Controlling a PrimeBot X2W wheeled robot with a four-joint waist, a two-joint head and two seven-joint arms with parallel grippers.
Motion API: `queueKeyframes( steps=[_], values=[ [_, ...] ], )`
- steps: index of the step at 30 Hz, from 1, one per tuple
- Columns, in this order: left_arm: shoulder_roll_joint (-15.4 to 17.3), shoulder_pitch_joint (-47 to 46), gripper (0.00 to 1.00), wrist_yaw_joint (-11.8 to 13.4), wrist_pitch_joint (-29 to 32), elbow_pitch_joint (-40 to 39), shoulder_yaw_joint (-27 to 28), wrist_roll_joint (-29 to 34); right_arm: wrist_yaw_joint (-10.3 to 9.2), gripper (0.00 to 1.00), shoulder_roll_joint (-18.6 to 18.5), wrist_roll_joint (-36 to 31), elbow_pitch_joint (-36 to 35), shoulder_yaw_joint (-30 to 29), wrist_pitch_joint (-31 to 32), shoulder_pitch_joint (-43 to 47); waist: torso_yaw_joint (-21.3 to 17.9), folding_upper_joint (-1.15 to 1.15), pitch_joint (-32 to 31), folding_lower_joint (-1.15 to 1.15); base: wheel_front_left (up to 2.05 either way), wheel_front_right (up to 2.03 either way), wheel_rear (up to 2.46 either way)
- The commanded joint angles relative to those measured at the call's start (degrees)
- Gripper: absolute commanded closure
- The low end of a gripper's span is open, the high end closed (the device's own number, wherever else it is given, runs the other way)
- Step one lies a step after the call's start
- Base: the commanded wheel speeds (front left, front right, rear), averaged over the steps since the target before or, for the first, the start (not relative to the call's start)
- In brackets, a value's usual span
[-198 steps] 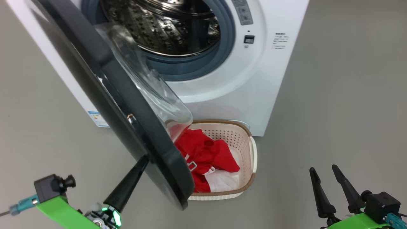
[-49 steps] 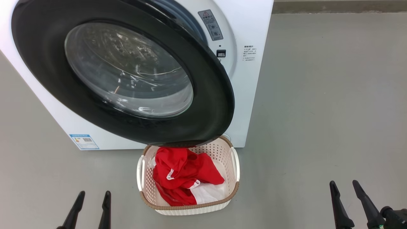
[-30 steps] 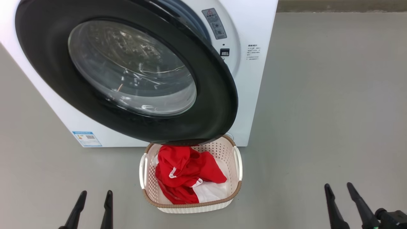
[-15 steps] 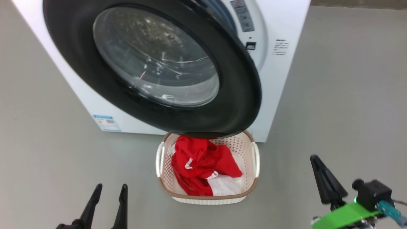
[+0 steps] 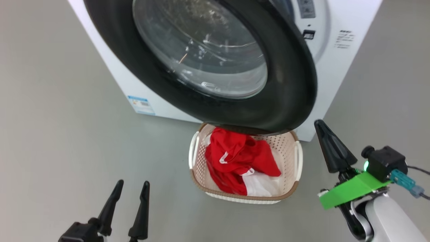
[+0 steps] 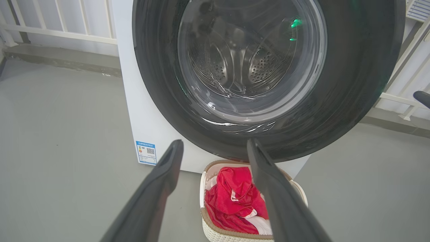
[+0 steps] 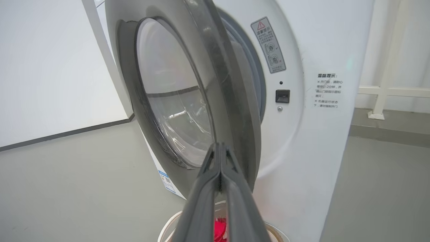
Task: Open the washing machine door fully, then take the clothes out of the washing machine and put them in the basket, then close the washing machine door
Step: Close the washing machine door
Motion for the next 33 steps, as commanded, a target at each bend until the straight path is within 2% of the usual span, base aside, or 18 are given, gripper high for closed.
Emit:
queueKeyframes(
  steps=[1, 15, 33],
  values=[
    [0.22, -2.32, 0.0, 0.03, -0.69, -1.3, 1.43, -0.66, 0.36, 1.0, -0.65, 1.21, -0.99, 1.7, -0.37, -2.44, 2.18, 0.0, 2.29, 0.0, 0.0, 0.0, 0.0],
    [0.22, -5.64, 0.0, 0.03, -0.69, -1.53, -0.19, -3.15, 0.36, 1.0, -2.4, 1.36, 0.12, 2.36, -0.37, -9.86, 5.05, 0.0, 7.9, 0.0, 0.0, 0.0, 0.0],
    [0.22, -10.81, 0.0, 0.03, -0.69, -2.39, -1.68, -5.24, 0.36, 1.0, -5.83, 1.4, -0.63, -2.27, -0.37, -19.14, 5.99, 0.0, 15.94, 0.0, 0.0, 0.0, 0.0]
  ],
)
